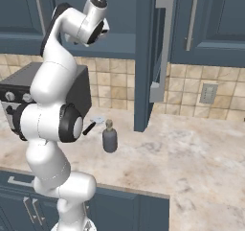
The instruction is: Pick the dish brush and soap dispenser from the cabinet and place them on the counter.
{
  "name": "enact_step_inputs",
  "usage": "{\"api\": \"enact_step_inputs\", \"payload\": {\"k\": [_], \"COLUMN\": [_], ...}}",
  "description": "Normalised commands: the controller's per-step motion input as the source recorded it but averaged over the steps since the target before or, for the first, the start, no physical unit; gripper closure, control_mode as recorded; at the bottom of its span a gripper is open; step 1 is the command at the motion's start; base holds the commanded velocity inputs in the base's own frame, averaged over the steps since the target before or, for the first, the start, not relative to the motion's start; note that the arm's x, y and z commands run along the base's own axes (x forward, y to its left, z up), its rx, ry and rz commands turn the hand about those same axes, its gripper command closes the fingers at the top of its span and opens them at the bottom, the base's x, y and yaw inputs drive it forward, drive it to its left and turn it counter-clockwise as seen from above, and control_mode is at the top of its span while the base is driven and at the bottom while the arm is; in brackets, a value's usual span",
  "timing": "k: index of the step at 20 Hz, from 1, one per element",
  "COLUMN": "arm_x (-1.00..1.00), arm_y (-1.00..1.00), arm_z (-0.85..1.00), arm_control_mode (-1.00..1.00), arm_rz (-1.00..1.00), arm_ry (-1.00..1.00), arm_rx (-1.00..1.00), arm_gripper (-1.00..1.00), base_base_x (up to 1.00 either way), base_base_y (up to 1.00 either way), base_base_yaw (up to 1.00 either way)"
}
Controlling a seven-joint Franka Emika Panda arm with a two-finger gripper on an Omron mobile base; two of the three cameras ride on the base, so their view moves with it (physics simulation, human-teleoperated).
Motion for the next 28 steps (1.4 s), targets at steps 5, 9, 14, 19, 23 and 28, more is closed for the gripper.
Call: {"api": "enact_step_inputs", "payload": {"k": [5, 9, 14, 19, 23, 28], "arm_x": [0.0, 0.0, 0.0, 0.0, 0.0, 0.0], "arm_y": [0.0, 0.0, 0.01, 0.0, 0.0, 0.0], "arm_z": [-0.11, -0.17, -0.1, -0.06, -0.03, -0.01], "arm_control_mode": [-1.0, -1.0, -1.0, -1.0, -1.0, -1.0], "arm_rz": [0.0, 0.0, 0.01, 0.01, 0.01, 0.01], "arm_ry": [0.01, 0.03, 0.01, 0.0, 0.0, 0.0], "arm_rx": [0.0, 0.0, 0.0, 0.0, 0.0, 0.0], "arm_gripper": [-1.0, -1.0, 1.0, 1.0, 1.0, 1.0], "base_base_x": [0.0, 0.0, 0.0, 0.0, 0.0, 0.0], "base_base_y": [0.0, 0.0, 0.0, 0.0, 0.0, 0.0], "base_base_yaw": [0.0, 0.0, 0.0, 0.0, 0.0, 0.0]}}
